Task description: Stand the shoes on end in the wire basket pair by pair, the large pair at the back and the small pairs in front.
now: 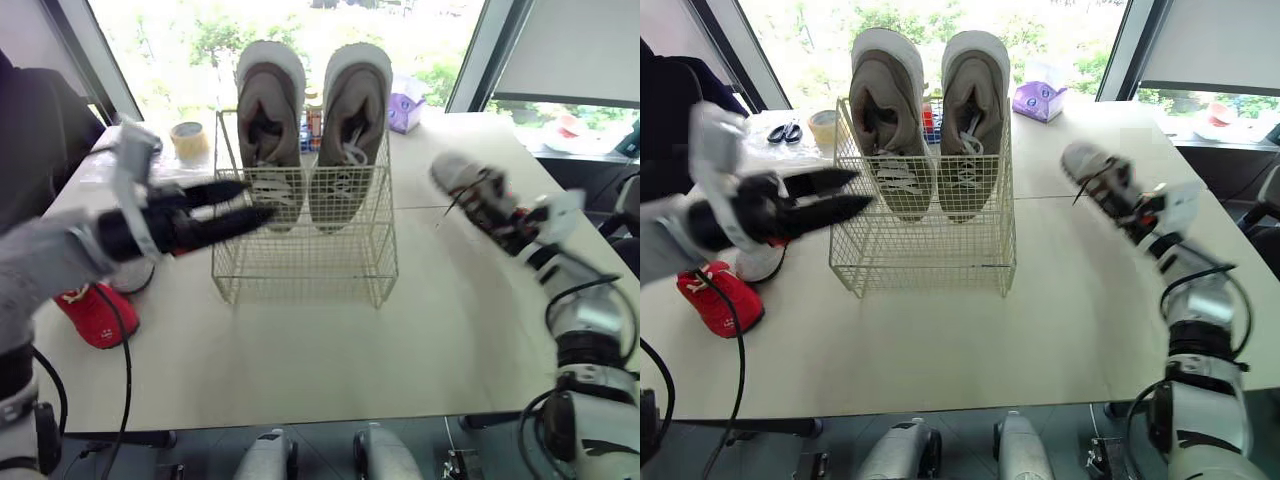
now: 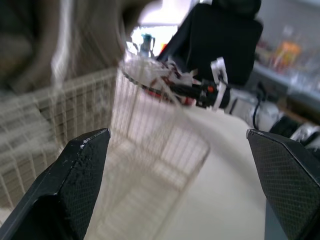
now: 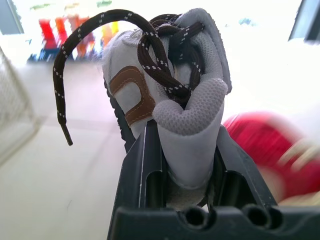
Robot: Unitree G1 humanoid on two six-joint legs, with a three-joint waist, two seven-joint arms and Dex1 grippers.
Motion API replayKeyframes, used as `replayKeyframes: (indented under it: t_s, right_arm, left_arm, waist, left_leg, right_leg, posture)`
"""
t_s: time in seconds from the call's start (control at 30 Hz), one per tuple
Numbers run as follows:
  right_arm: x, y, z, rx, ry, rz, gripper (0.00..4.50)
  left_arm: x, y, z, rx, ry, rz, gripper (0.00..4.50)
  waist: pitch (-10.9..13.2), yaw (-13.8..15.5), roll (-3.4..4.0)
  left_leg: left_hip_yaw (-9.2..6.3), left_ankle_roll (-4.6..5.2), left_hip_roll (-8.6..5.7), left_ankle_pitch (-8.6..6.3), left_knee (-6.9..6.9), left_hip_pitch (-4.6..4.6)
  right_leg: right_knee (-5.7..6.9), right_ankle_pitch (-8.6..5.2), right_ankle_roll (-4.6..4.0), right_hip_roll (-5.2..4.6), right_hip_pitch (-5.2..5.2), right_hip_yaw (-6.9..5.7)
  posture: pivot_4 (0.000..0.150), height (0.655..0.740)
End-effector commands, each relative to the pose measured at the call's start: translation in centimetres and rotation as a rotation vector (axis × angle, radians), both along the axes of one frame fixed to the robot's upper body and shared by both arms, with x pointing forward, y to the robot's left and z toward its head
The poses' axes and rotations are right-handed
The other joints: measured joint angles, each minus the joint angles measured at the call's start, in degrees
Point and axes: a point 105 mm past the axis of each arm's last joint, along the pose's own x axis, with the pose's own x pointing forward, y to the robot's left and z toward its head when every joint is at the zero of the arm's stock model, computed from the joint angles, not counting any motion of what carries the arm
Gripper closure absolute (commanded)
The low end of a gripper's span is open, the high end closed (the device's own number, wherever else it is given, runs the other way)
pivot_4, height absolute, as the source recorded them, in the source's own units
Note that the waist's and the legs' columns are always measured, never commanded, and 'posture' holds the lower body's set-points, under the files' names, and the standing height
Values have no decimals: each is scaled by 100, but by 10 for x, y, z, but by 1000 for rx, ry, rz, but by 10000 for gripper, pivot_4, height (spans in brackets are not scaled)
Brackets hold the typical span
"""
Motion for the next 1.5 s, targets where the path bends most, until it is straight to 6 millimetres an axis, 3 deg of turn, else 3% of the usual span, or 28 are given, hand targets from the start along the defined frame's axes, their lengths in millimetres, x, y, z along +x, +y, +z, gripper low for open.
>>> replayKeyframes:
  t_s: [0.03,0.17,0.23,0.33,0.47,0.63,0.97,1.2,1.3,1.5]
  right_arm:
    - [-26,0,104,-107,-289,-25,37893]
    - [-59,21,201,-216,-554,11,37893]
    - [-71,48,228,-250,-633,113,37893]
    - [-83,100,246,-295,-687,317,37893]
    - [-92,168,234,-437,-674,581,37893]
    - [-100,205,213,-544,-645,745,37893]
    - [-111,233,184,-689,-638,866,37893]
    - [-107,239,169,-794,-640,863,37893]
    - [-108,240,170,-789,-646,863,38218]
    - [-108,240,170,-798,-648,854,38218]
  left_arm:
    - [-7,15,33,-140,-31,-57,0]
    - [14,36,66,-255,-27,-8,0]
    - [17,39,74,-273,-4,-36,0]
    - [22,41,84,-291,19,-69,0]
    - [23,34,91,-289,43,-140,0]
    - [19,21,92,-252,61,-215,0]
    - [20,7,85,-208,113,-272,0]
    - [19,-7,77,-154,147,-335,0]
    - [16,-8,68,-120,166,-347,8314]
    - [20,-3,68,-129,178,-331,38411]
  waist:
    - [2,-11,3]
    - [5,-51,5]
    - [7,-65,7]
    - [7,-78,6]
    - [6,-72,3]
    - [8,10,0]
    - [10,-37,-2]
    - [10,-36,-3]
    - [10,-46,-2]
    - [11,-37,-4]
  left_leg:
    - [0,-3,0,2,0,-5]
    - [-2,-1,5,1,-3,-5]
    - [-2,-2,7,1,-6,-4]
    - [-3,-2,11,1,-13,-3]
    - [-5,-5,9,3,-6,-6]
    - [-15,-32,2,18,3,-32]
    - [-15,-35,-2,20,2,-36]
    - [-13,-37,-3,21,0,-36]
    - [-13,-38,-3,22,-1,-37]
    - [-14,-43,-1,25,-3,-37]
  right_leg:
    - [0,0,0,-1,-6,0]
    - [5,0,0,12,-10,-1]
    - [8,0,0,23,-12,-1]
    - [4,0,0,27,-13,-1]
    - [5,0,0,23,-12,-2]
    - [5,1,1,8,-31,-13]
    - [11,1,2,-3,-42,-12]
    - [12,1,2,-2,-44,-11]
    - [12,1,2,-2,-47,-10]
    - [15,1,1,-2,-49,-10]
  posture:
    - [1500,7400]
    - [1500,7400]
    - [1500,7400]
    - [1500,7400]
    - [1500,7400]
    - [1500,7400]
    - [1500,7400]
    - [1500,7400]
    - [1500,7400]
    - [1500,7400]
